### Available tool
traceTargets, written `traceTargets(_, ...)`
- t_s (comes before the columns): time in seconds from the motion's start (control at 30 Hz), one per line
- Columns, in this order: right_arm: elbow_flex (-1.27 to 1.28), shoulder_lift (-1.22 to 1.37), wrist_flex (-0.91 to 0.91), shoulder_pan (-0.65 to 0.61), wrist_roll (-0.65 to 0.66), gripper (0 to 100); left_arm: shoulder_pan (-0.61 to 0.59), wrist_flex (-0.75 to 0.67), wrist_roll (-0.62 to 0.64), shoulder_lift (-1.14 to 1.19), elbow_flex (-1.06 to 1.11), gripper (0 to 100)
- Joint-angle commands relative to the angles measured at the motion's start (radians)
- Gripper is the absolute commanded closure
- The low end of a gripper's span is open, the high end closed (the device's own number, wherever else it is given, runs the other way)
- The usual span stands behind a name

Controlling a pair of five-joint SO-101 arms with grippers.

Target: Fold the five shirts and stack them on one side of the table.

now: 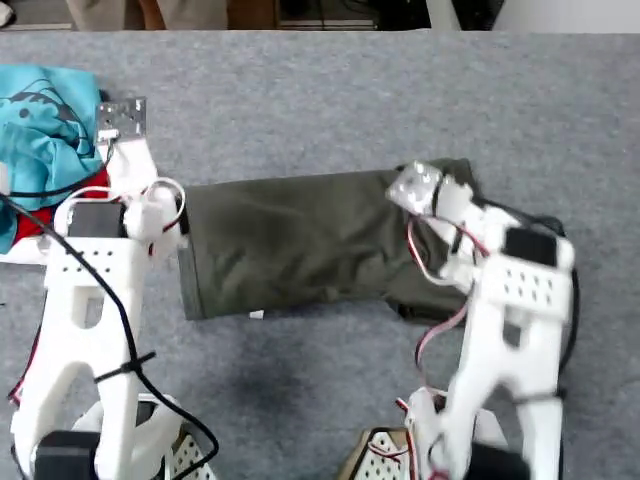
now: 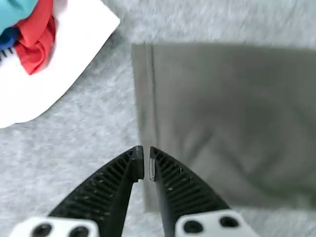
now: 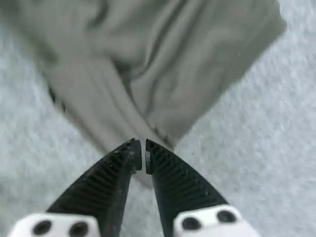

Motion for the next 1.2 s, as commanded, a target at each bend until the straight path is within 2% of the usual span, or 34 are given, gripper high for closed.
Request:
traceTargets(0.0,-0.133,0.211,-0.052,-0.033,-0.091,99.5,0.051,-0.052,0.066,0.081,-0.064,98)
traceTargets(0.13,-0.193,0.377,-0.049,-0.022,-0.097,99.4,0.083,-0.150,0.069,0.226,-0.074,98)
traceTargets(0.3,-0.124,0.397,-0.049,-0.028,-0.087,99.4,0.078,-0.258,0.066,0.443,-0.115,98)
traceTargets(0.6,0.085,0.309,-0.092,0.021,-0.008,99.4,0.075,-0.245,0.071,0.789,-0.388,98)
traceTargets(0.93,0.295,-0.107,0.043,0.151,0.172,99.4,0.075,-0.245,0.072,0.954,-0.571,98)
traceTargets(1.03,0.257,-0.183,-0.002,0.143,0.163,99.4,0.075,-0.244,0.072,0.957,-0.574,98)
traceTargets(1.17,0.173,-0.091,-0.075,0.039,0.080,99.4,0.075,-0.215,0.072,0.957,-0.586,98)
